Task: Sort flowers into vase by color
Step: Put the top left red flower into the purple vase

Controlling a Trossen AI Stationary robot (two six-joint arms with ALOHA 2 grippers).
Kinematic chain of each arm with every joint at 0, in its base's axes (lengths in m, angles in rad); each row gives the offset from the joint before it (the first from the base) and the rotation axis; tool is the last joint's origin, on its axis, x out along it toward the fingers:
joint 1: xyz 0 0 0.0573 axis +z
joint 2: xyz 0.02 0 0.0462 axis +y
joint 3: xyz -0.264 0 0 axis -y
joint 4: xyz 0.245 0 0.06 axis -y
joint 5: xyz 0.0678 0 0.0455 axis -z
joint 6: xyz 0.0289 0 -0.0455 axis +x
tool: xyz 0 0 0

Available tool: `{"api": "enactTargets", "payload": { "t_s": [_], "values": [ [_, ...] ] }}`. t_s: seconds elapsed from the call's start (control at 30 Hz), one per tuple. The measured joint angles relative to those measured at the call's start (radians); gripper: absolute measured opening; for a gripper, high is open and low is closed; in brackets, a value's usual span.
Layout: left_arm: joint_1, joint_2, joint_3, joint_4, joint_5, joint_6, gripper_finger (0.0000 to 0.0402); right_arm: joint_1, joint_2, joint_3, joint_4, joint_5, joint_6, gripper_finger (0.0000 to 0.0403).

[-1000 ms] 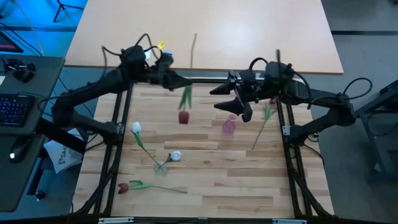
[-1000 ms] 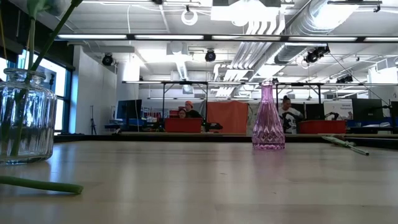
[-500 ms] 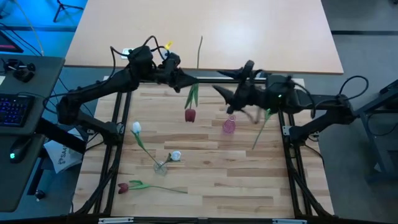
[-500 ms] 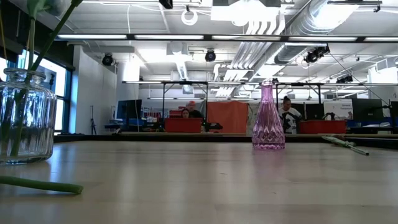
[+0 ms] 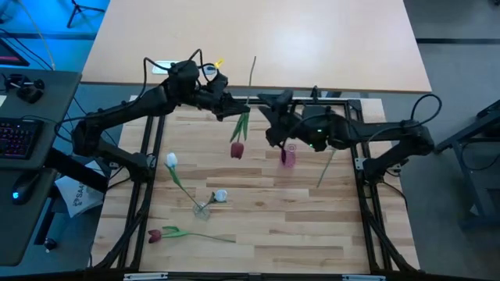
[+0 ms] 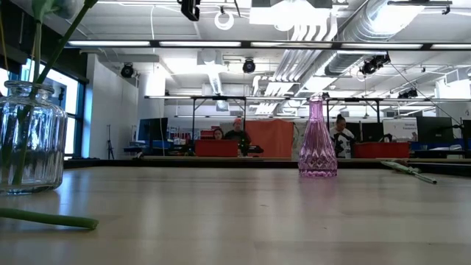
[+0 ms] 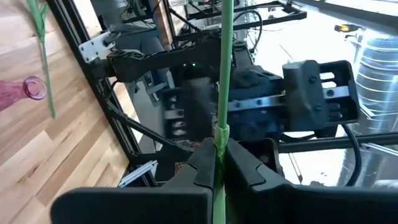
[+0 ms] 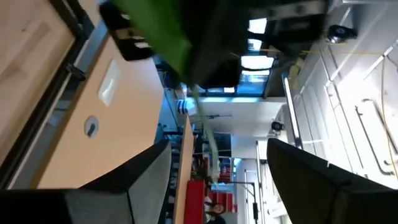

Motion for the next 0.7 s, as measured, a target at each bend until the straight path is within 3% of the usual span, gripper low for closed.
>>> {"api": "enactTargets", "payload": {
  "t_s": [0.47, 0.7],
  "values": [
    [-0.054, 0.01, 0.0, -0.029, -0.015, 0.026, 0.0, 0.003, 0.077, 0.0, 0.048, -0.029, -0.001, 0.0257],
    [-0.054, 0.01, 0.0, -0.032, -0.017, 0.026, 0.0, 0.003, 0.084, 0.0, 0.055, -0.008, -0.001, 0.0188]
  ]
}}
